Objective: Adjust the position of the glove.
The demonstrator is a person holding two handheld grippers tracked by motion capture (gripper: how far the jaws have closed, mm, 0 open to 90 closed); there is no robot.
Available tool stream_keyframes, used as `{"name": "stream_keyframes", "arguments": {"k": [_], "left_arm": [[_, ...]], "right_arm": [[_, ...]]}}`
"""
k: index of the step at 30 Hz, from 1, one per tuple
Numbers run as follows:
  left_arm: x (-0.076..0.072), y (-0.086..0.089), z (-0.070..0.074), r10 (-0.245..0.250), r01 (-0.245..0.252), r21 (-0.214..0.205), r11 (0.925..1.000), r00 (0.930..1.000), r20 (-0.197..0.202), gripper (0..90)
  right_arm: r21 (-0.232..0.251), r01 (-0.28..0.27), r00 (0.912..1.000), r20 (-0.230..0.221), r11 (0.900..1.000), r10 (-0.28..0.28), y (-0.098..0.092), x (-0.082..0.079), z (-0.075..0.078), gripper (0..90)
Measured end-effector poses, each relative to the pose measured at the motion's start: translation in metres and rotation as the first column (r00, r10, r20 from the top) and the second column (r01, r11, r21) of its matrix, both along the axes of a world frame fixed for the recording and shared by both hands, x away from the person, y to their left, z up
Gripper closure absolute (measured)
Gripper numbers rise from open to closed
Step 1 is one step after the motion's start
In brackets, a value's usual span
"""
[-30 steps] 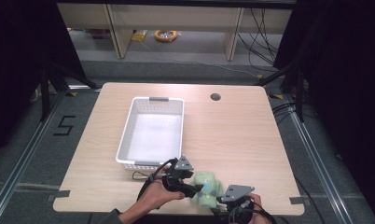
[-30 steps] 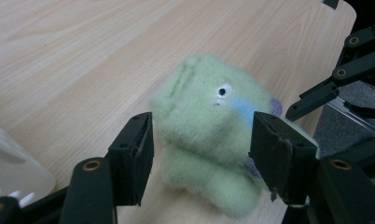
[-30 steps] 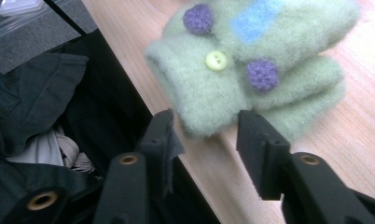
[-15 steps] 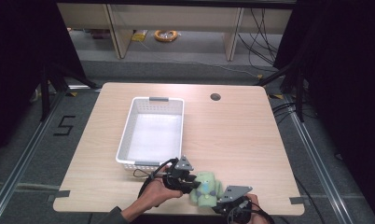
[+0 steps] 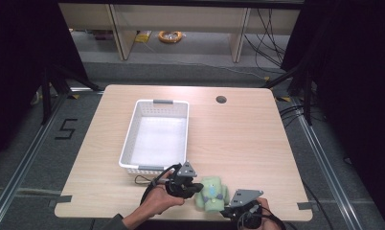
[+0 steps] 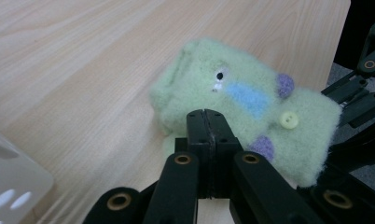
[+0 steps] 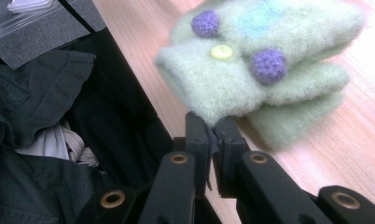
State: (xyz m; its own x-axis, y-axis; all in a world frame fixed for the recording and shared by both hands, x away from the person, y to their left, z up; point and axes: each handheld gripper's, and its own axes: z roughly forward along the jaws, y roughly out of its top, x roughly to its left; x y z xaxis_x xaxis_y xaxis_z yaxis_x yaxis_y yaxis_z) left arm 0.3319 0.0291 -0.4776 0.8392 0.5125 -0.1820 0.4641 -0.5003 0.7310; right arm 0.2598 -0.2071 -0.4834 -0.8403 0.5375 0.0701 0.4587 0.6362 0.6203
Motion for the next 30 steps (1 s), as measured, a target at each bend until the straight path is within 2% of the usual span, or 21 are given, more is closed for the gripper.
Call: {"name": "stream_keyframes", "arguments": {"k": [1,4,6,7,8,9,11,12,14,15,16,19,20,21,22,23,24,25,27,29,30], "left_arm": [[0.002,0.000,0.001,0.001,-0.001,0.003,1.0000,1.0000,0.009,81.2],[0.005,-0.003,0.001,0.029,-0.029,-0.006,0.9996,0.9996,-0.007,69.4],[0.008,-0.007,0.000,0.016,-0.017,-0.011,0.9998,0.9994,-0.032,61.1],[0.010,-0.009,-0.001,0.026,-0.027,-0.016,0.9995,0.9988,-0.042,57.6],[0.010,-0.011,-0.001,0.032,-0.033,-0.011,0.9994,0.9984,-0.046,55.2],[0.012,-0.013,-0.001,0.012,-0.012,-0.015,0.9998,0.9987,-0.050,54.4],[0.016,-0.016,0.000,-0.008,0.008,-0.014,0.9999,0.9991,-0.042,51.7],[0.017,-0.018,0.000,-0.014,0.013,-0.023,0.9997,0.9990,-0.043,51.9],[0.019,-0.019,0.001,-0.016,0.015,-0.020,0.9997,0.9987,-0.048,53.5],[0.020,-0.020,0.000,-0.028,0.027,-0.021,0.9994,0.9984,-0.050,54.8],[0.021,-0.021,0.000,-0.043,0.042,-0.019,0.9989,0.9967,-0.069,54.8],[0.024,-0.021,-0.004,-0.031,0.027,-0.030,0.9992,0.9907,-0.132,54.5],[0.026,-0.020,-0.005,-0.045,0.041,-0.035,0.9985,0.9902,-0.132,55.6],[0.027,-0.019,-0.006,-0.049,0.046,-0.030,0.9985,0.9907,-0.127,57.6],[0.026,-0.018,-0.007,-0.060,0.057,-0.024,0.9981,0.9889,-0.136,59.2],[0.024,-0.018,-0.008,-0.060,0.058,-0.017,0.9982,0.9887,-0.137,59.8],[0.023,-0.018,-0.009,-0.057,0.055,-0.013,0.9984,0.9871,-0.150,60.8],[0.023,-0.017,-0.009,-0.053,0.051,-0.013,0.9986,0.9873,-0.150,61.9],[0.023,-0.015,-0.009,-0.049,0.048,-0.009,0.9988,0.9865,-0.157,66.9],[0.024,-0.013,-0.010,-0.044,0.041,-0.022,0.9989,0.9860,-0.161,73.3],[0.024,-0.012,-0.010,-0.052,0.049,-0.023,0.9985,0.9855,-0.161,75.6]], "right_arm": [[-0.003,0.011,0.9999,-0.004,0.9999,-0.011,0.000,0.000,-0.001,86.7],[-0.010,-0.008,0.9997,-0.022,0.9999,0.008,-0.002,0.000,0.000,86.6],[-0.004,0.006,0.9995,-0.033,1.0000,-0.006,-0.001,-0.001,-0.002,86.6],[-0.002,-0.009,0.9998,-0.020,1.0000,0.009,-0.002,0.001,-0.002,86.6],[-0.005,-0.013,0.9989,-0.046,0.9999,0.013,-0.003,0.000,-0.001,86.6],[-0.010,-0.014,0.9988,-0.048,0.9999,0.013,-0.003,0.001,-0.001,86.6],[0.006,-0.048,0.9985,-0.025,0.9988,0.048,-0.005,0.004,-0.003,86.6],[0.002,-0.012,0.9989,-0.046,0.9999,0.013,-0.004,0.002,-0.003,86.6],[0.012,-0.025,0.9991,-0.035,0.9996,0.025,-0.006,0.003,-0.004,86.5],[0.005,-0.026,0.9982,-0.055,0.9996,0.026,-0.007,0.004,-0.003,86.6],[0.017,-0.017,0.9986,-0.049,0.9997,0.018,-0.007,0.004,-0.004,86.6],[0.006,-0.034,0.9981,-0.050,0.9994,0.034,-0.011,0.007,-0.004,86.5],[0.007,-0.055,0.9979,-0.034,0.9985,0.055,-0.011,0.009,-0.005,86.5],[0.013,-0.027,0.9979,-0.058,0.9996,0.027,-0.011,0.006,-0.004,86.5],[0.020,-0.025,0.9985,-0.047,0.9995,0.026,-0.012,0.007,-0.005,86.5],[0.006,-0.027,0.9982,-0.053,0.9996,0.027,-0.012,0.008,-0.004,86.5],[0.022,-0.009,0.9979,-0.063,0.9997,0.010,-0.011,0.007,-0.006,86.5],[0.017,-0.017,0.9987,-0.049,0.9997,0.018,-0.012,0.008,-0.006,86.6],[0.001,-0.013,0.9981,-0.060,0.9999,0.013,-0.014,0.010,-0.005,86.5],[0.009,-0.001,0.9980,-0.063,1.0000,0.002,-0.015,0.009,-0.005,86.6],[0.013,-0.023,0.9987,-0.046,0.9997,0.023,-0.016,0.011,-0.005,86.6]]}}
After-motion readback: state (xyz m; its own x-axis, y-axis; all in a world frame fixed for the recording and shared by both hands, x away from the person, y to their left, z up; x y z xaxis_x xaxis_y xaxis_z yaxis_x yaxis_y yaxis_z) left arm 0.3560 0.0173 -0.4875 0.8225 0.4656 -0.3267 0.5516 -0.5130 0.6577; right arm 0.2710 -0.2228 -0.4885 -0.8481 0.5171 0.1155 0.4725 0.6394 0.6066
